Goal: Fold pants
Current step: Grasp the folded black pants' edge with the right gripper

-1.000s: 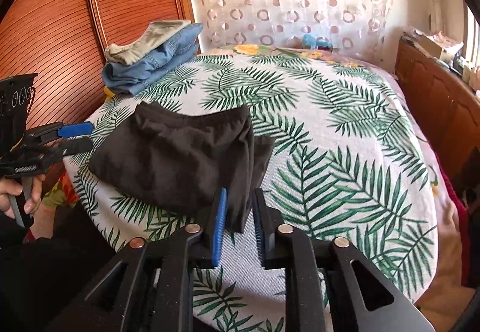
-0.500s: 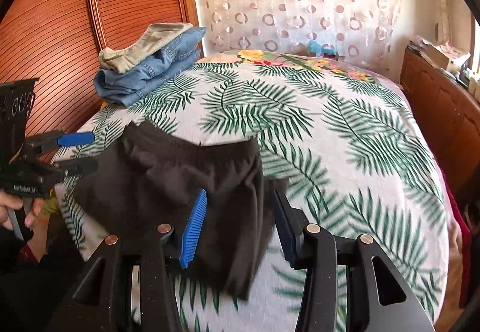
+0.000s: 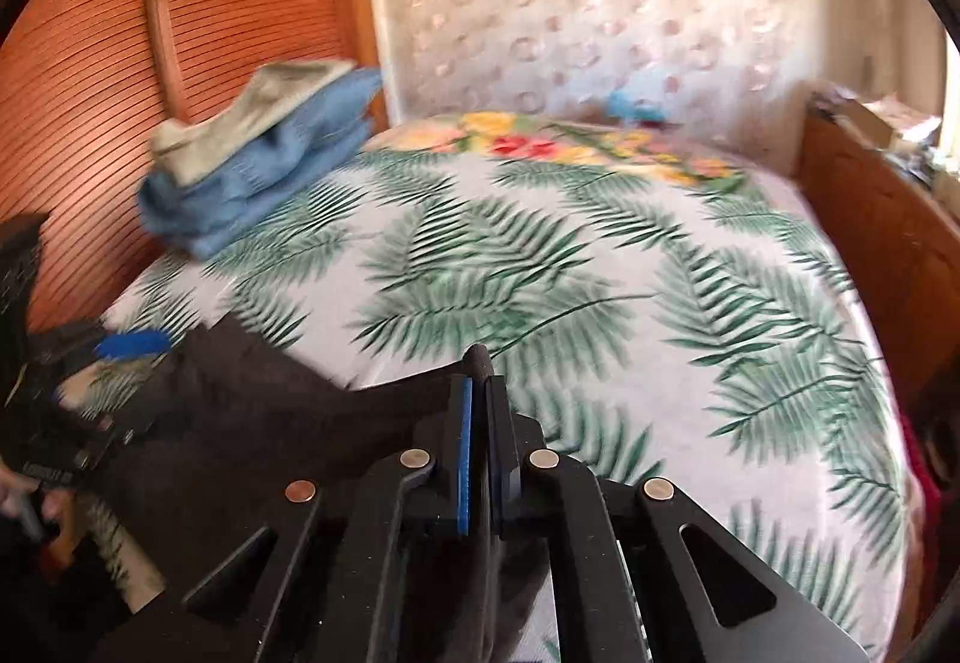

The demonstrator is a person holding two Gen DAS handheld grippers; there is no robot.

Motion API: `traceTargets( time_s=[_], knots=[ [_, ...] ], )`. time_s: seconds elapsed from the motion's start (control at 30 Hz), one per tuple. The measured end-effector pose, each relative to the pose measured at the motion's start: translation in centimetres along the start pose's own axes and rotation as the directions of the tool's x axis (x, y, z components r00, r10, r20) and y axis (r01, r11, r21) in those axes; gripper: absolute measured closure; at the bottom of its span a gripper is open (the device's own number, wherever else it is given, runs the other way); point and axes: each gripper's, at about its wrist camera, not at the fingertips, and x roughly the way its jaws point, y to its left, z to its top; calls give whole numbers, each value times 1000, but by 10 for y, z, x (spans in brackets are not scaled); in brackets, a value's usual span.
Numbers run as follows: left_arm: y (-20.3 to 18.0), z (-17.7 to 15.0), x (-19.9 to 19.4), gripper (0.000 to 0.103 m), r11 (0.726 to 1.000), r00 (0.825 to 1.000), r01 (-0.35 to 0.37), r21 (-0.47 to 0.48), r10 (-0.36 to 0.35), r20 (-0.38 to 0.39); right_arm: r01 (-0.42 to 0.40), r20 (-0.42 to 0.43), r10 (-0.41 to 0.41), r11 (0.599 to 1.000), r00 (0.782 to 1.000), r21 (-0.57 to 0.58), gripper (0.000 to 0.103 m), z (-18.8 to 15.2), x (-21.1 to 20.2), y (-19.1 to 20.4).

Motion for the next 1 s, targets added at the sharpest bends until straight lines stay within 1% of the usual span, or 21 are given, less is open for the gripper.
traceTargets(
  time_s=[0.1,0.17,0.23,0.33,0.4,0.47,0.5,0.57,0.63,0.83,1.0],
  knots=[
    [0,1,0,22,1000,1000,1,0,-1,4,22,-22,-22,1000,1000,-6,99,-2,7,2],
    [-1,2,0,22,1000,1000,-2,5,2,5,21,-40,-21,1000,999,-7,98,-2,10,1],
    [-1,3,2,22,1000,1000,-11,10,11,1,12,-50,-12,1000,999,-2,94,-2,10,2],
    [0,2,5,22,1000,1000,-19,13,19,-5,-12,-63,12,1000,998,-9,90,-4,4,3],
    [1,2,8,22,1000,1000,-22,11,22,-11,-4,-58,3,1000,998,-12,85,-9,-12,0],
    [1,1,9,22,1000,1000,-24,12,24,-15,-1,-56,0,1000,998,-5,76,-12,-19,-1],
    [1,1,10,22,1000,1000,-24,13,24,-16,-7,-57,7,1000,998,1,73,-14,-22,-2],
    [1,0,10,22,1000,1000,-24,15,25,-16,-13,-58,13,1000,998,10,62,-18,-28,-3],
    [1,-1,11,22,1000,1000,-23,14,24,-18,-8,-62,9,1000,998,14,56,-23,-33,-4],
    [4,-3,12,22,1000,1000,-13,1,13,-21,-9,-89,11,1000,996,28,54,-36,-44,-7],
    [4,-3,13,21,1000,1000,-18,6,18,-16,-2,-112,7,999,994,42,54,-39,-41,-10]
  ],
)
